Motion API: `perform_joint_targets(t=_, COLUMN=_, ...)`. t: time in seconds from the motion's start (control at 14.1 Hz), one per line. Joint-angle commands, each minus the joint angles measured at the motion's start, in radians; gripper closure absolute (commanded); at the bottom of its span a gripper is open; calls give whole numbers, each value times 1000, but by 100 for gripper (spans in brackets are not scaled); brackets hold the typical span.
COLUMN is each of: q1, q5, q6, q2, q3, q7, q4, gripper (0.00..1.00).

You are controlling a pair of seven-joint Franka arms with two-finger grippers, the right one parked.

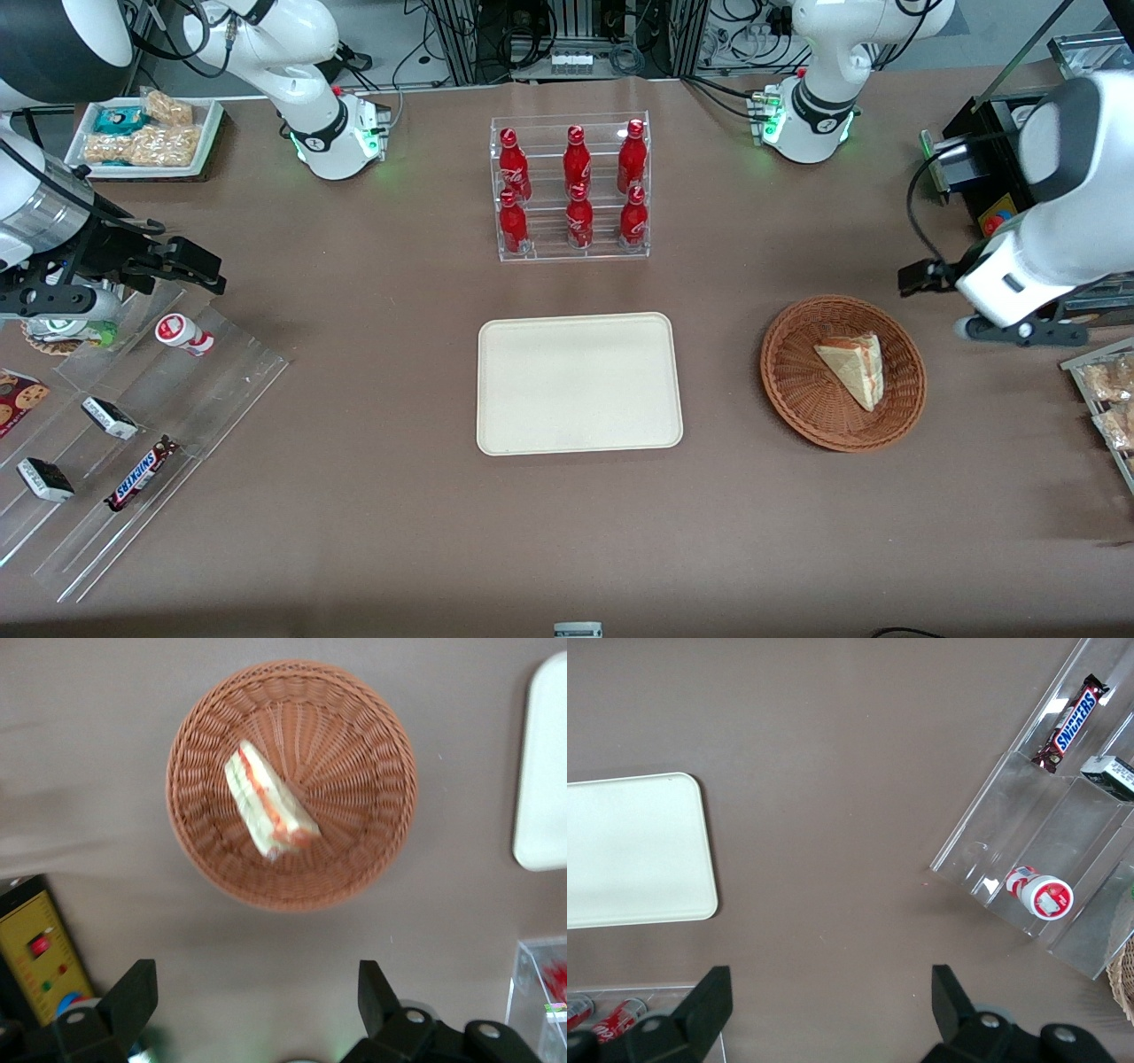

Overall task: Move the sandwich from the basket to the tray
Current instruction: 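Move the left gripper down over the wrapped sandwich in the wicker basket, then close the left gripper on the wrapped sandwich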

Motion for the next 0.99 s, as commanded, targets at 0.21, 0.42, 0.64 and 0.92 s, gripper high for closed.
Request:
perform_joint_targets(t=0.21, q1=-9, q5=8, q6=376, q2=-27, q3=4, q7=-85, q4=-309, gripper=0)
perform_joint_targets(t=0.42, q1=-9, q5=8, q6=600, q2=-26, q3=4, q7=-243, q4=-444, gripper=0)
perform_joint_targets(t=0.64, q1=-4, q5=6, q6=756, q2=-1, q3=4, q7=-489, q4=-514, gripper=0)
perform_joint_targets(t=0.92, q1=-5, q5=6, q6=852, q2=66, q3=6, q7=-746, q4=-503, gripper=0)
